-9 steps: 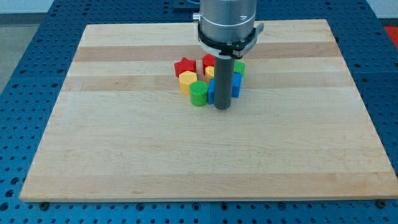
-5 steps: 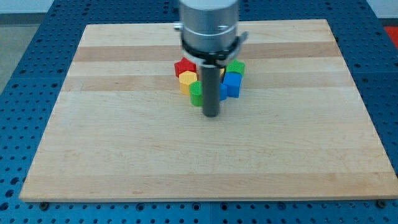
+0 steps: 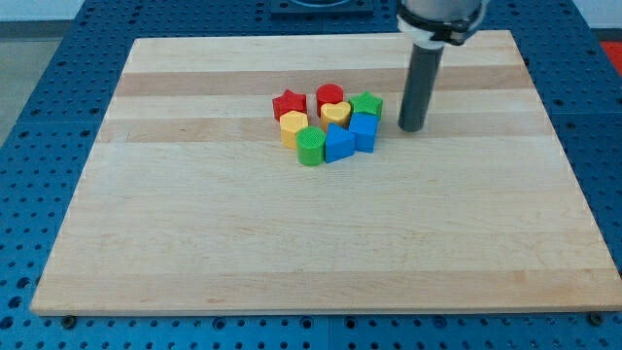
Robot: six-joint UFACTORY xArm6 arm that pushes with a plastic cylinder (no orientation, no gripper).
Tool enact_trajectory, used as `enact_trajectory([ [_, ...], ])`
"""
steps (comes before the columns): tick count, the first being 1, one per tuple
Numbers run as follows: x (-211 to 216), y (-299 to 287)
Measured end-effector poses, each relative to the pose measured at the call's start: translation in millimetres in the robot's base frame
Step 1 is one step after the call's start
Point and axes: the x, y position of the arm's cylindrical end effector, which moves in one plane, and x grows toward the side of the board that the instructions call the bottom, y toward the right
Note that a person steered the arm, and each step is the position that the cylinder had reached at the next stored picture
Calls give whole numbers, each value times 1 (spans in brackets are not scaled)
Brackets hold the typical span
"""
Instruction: Move the blue blocks towards the bottom of the board
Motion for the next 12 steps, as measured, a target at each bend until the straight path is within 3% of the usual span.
enact_trajectory([
  [3, 1, -62],
  [9, 26, -104],
  [12, 72, -113],
])
